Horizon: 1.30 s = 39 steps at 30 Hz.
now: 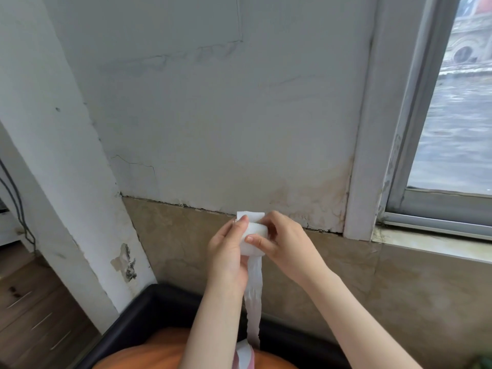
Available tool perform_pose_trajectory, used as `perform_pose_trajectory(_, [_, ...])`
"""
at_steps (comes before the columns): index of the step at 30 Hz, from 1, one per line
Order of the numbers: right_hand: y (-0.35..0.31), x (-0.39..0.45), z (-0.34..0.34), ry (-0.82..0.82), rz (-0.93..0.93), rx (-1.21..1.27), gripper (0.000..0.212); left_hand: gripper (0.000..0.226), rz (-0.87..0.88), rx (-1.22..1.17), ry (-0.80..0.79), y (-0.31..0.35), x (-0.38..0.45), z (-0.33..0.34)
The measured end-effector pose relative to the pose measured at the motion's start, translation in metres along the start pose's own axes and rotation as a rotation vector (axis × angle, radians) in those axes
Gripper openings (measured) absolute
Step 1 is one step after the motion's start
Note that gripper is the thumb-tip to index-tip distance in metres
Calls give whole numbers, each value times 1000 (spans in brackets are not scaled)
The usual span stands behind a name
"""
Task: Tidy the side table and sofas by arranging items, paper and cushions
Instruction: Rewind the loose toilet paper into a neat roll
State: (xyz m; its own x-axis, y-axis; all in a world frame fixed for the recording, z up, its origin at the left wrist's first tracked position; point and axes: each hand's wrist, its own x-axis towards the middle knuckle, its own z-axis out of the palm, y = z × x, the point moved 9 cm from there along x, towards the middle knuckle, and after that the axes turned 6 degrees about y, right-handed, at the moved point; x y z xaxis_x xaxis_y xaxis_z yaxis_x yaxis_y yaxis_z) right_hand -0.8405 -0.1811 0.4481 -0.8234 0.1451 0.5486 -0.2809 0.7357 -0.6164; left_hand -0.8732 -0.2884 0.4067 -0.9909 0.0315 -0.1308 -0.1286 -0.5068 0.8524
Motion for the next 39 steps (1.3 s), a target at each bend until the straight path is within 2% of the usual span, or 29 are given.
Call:
perform_pose_trajectory(1, [0,-1,-2,28,-27,29,36,10,-22,-28,46,-3,1,-3])
perform_pose_trajectory(3, [-6,-6,1,20,-174,-16,55,12,-89,-98,94,-9,0,-6])
perform_pose_trajectory(5, [-10,-13,5,16,-296,-130,67,17,-145,-157,61,-12,-2,0])
perform_pose_trajectory(9, [-10,-13,-5,109,-322,-145,47,27,-282,-223,-20,-15,-9,9])
perform_pose_trajectory(12, [-9,-12,-6,54,-335,-132,49,35,-438,-218,-46,-20,-11,7])
perform_pose_trajectory(14, [-9,-14,-5,30,-338,-117,48,33,-470,-162,-71,-21,-10,6])
perform_pose_trajectory(16, [-9,-17,-3,9,-335,-102,41,27,-445,-97,-79,-19,-8,6])
perform_pose_trajectory(19, [-6,-18,-2,-10,-310,-76,40,32,-394,-71,-73,-19,-5,8])
perform_pose_trajectory(23, [1,-13,-2,-106,-237,-32,43,39,-224,34,-71,-18,3,4])
perform_pose_trajectory(27, [10,-11,3,-230,-140,3,39,42,-119,178,-193,-11,2,15])
perform_pose_trajectory(30, [15,-10,2,-260,-58,37,32,46,-41,233,-299,-2,-2,22])
perform_pose_trajectory(32, [14,-9,-2,-253,-21,25,35,50,5,253,-362,1,-4,25])
perform_pose_trajectory(34, [16,-6,-9,-176,38,14,37,36,41,215,-314,4,-3,24])
perform_pose_trajectory(36, [15,-2,-18,-9,42,25,26,23,31,147,-157,4,1,18])
perform_pose_trajectory(37, [11,-1,-21,67,10,13,30,20,8,104,-86,2,2,15])
perform_pose_trajectory(39, [2,0,-18,115,-132,-71,52,20,-40,33,2,-3,1,12])
